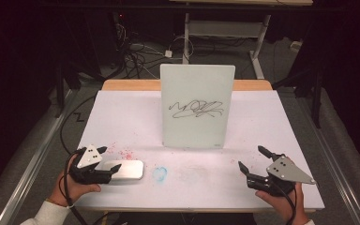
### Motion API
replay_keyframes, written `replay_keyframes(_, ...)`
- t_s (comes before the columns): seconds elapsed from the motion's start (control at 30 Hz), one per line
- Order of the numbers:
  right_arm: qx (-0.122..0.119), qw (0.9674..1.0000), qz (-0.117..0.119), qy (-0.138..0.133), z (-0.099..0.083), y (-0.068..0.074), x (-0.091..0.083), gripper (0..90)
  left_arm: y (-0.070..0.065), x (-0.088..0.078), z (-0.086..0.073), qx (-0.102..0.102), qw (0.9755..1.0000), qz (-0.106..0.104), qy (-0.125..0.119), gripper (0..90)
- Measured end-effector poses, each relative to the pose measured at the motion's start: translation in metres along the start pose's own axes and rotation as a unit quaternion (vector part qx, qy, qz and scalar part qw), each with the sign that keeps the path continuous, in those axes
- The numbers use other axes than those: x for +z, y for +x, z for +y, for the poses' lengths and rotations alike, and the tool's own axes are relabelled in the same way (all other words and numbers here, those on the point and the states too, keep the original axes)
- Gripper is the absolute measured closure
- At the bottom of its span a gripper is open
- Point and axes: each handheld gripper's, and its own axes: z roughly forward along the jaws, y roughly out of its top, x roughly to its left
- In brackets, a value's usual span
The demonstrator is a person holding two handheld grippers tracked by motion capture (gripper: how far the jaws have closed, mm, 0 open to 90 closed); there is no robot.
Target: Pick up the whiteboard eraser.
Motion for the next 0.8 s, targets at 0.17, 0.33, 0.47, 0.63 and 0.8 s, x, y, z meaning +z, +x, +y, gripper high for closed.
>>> replay_keyframes(0.17, -0.005, 0.9998, 0.010, 0.018, -0.001, 0.004, 0.002, 21.1, 0.003, -0.007, 0.003, 0.012, 0.9999, -0.002, 0.005, 20.5)
replay_keyframes(0.33, -0.005, 0.9990, 0.030, 0.033, -0.003, 0.006, 0.006, 20.8, 0.007, -0.015, 0.008, 0.028, 0.9990, -0.025, 0.023, 20.5)
replay_keyframes(0.47, -0.011, 0.9969, 0.051, 0.059, -0.006, 0.009, 0.014, 20.8, 0.006, -0.013, 0.015, 0.049, 0.9954, -0.056, 0.059, 20.5)
replay_keyframes(0.63, -0.014, 0.9948, 0.074, 0.069, -0.008, 0.012, 0.021, 20.8, -0.001, 0.004, 0.024, 0.103, 0.9816, -0.094, 0.131, 20.5)
replay_keyframes(0.8, -0.022, 0.9926, 0.090, 0.079, -0.008, 0.017, 0.027, 20.7, -0.001, 0.019, 0.034, 0.133, 0.9693, -0.122, 0.167, 20.5)
